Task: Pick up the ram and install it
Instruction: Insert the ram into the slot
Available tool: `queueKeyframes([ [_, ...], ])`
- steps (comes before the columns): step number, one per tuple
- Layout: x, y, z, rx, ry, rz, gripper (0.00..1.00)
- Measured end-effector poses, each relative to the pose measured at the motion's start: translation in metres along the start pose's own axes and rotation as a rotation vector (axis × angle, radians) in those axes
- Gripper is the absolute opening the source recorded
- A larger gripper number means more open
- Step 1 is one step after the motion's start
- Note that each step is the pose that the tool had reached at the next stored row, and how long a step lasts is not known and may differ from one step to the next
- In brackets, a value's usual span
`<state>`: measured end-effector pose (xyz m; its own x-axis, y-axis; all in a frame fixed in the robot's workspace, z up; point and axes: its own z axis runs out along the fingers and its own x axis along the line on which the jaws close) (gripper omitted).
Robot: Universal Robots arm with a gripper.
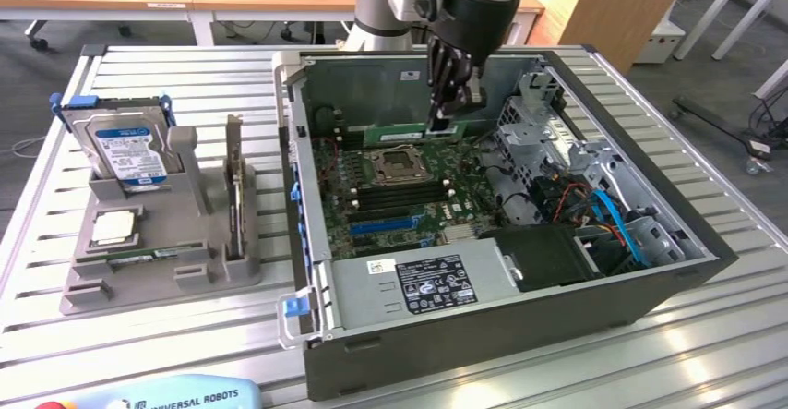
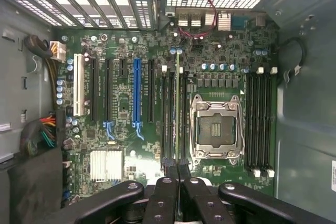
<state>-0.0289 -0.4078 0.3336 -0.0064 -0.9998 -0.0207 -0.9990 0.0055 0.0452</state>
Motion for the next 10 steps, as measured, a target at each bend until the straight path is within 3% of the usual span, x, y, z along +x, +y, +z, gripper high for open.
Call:
queueKeyframes([
  [10, 0.000, -0.0005, 0.0112, 0.0000, 0.0000, 0.001, 0.12],
])
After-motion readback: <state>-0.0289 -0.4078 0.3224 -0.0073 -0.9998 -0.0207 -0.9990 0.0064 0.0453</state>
